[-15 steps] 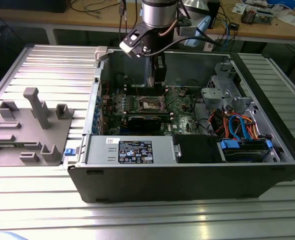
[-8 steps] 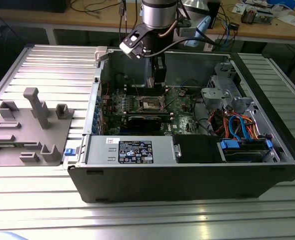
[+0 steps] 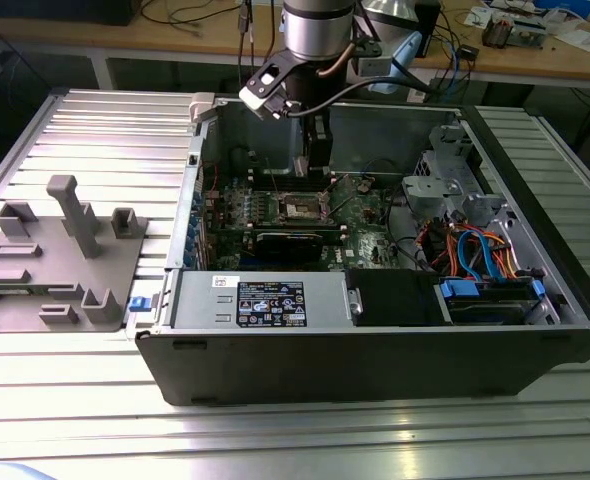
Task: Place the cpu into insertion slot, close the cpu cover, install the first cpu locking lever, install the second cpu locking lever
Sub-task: 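Place the cpu into insertion slot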
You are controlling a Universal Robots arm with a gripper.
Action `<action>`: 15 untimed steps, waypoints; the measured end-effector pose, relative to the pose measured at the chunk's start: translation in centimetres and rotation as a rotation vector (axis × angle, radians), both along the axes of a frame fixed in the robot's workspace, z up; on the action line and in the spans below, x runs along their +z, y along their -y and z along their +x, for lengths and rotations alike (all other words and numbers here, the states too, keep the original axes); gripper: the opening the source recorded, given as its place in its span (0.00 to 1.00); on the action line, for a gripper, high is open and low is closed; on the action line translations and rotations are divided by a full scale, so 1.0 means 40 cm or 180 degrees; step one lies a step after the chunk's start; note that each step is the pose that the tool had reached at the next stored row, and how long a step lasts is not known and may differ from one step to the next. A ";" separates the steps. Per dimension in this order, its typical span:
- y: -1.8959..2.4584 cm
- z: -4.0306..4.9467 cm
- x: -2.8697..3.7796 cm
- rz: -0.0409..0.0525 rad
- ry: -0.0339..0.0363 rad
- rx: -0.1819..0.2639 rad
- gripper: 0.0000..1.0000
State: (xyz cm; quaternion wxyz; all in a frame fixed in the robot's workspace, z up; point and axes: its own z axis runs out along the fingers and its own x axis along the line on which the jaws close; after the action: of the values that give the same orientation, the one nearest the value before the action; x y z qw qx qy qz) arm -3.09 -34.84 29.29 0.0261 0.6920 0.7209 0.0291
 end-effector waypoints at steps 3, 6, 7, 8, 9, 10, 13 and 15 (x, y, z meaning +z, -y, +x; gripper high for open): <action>0.000 0.000 -0.002 0.0000 0.0000 0.0000 0.54; 0.000 0.000 -0.004 0.0000 0.0000 0.0000 0.54; 0.000 0.000 -0.004 0.0000 0.0000 0.0000 0.54; 0.000 0.000 -0.005 0.0000 0.0000 0.0000 0.54; 0.000 0.000 -0.005 0.0000 0.0000 0.0000 0.54; 0.000 0.000 -0.006 0.0000 0.0000 0.0000 0.54; 0.000 0.000 -0.008 0.0000 0.0000 0.0000 0.54; 0.000 0.000 -0.009 0.0000 0.0000 0.0000 0.54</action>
State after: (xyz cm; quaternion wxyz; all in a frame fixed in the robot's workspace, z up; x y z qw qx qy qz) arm -3.08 -34.84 28.92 0.0261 0.6919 0.7209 0.0291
